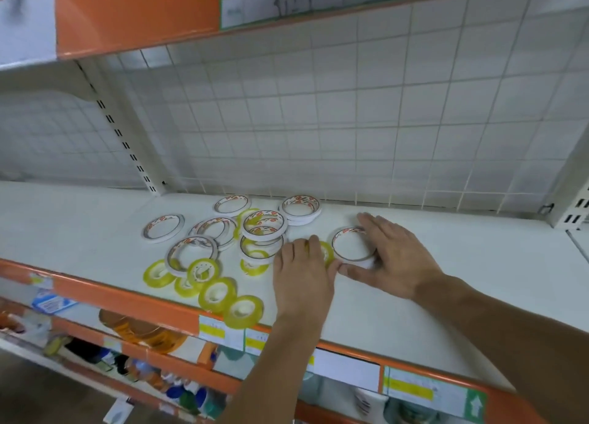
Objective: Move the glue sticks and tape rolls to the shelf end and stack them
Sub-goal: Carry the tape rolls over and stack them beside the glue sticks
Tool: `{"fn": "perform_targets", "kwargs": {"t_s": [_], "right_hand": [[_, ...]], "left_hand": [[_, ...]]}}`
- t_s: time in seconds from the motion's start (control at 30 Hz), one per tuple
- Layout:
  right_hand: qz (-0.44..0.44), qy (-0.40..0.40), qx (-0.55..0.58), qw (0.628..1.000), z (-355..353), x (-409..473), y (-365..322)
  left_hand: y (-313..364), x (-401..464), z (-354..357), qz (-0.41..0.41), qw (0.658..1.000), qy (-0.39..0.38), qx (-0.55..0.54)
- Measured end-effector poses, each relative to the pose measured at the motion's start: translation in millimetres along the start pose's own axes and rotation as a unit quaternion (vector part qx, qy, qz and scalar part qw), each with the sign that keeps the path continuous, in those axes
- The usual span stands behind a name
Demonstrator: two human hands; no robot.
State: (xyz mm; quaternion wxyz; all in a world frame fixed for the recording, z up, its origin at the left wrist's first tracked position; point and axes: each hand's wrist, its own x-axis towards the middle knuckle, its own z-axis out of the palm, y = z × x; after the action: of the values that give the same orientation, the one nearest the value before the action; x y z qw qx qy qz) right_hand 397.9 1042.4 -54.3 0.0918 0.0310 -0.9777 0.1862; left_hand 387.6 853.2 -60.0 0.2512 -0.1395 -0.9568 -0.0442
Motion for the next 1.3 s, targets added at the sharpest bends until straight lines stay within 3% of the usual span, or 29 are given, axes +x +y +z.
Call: {"fn": "perform_targets", "kwargs": {"t_s": [0.17,0.3,0.63,0.8,1.0,1.3], "right_hand": [[-0.007,0.021,0.000,1.000,-2,-2,-3],[0.045,0.062,-0.008,0.997,-6,-7,-10],[0.166,-0.047,-0.039,0.984,-48,-35,-24],[0.149,-0.060,-0.083,0.984,-75,-64,-13],[0.170,-0.068,-0.104,0.978,-113,-107,15],[0.234,-0.033,-0.116,0.965,-181,-208,78]], "left_hand": [[3,-1,-6,0.001,1.000,0.000,0.005],[2,0,-7,0.015,1.000,-0.009,0.003],[3,2,-10,0.025,0.995,-0.033,-0.092],[13,3,-26,-0.012,0.982,-0.143,-0.119],[73,12,-58,0.061,0.953,-0.279,-0.105],[208,-20,-96,0.162,0.930,-0.281,-0.171]]}}
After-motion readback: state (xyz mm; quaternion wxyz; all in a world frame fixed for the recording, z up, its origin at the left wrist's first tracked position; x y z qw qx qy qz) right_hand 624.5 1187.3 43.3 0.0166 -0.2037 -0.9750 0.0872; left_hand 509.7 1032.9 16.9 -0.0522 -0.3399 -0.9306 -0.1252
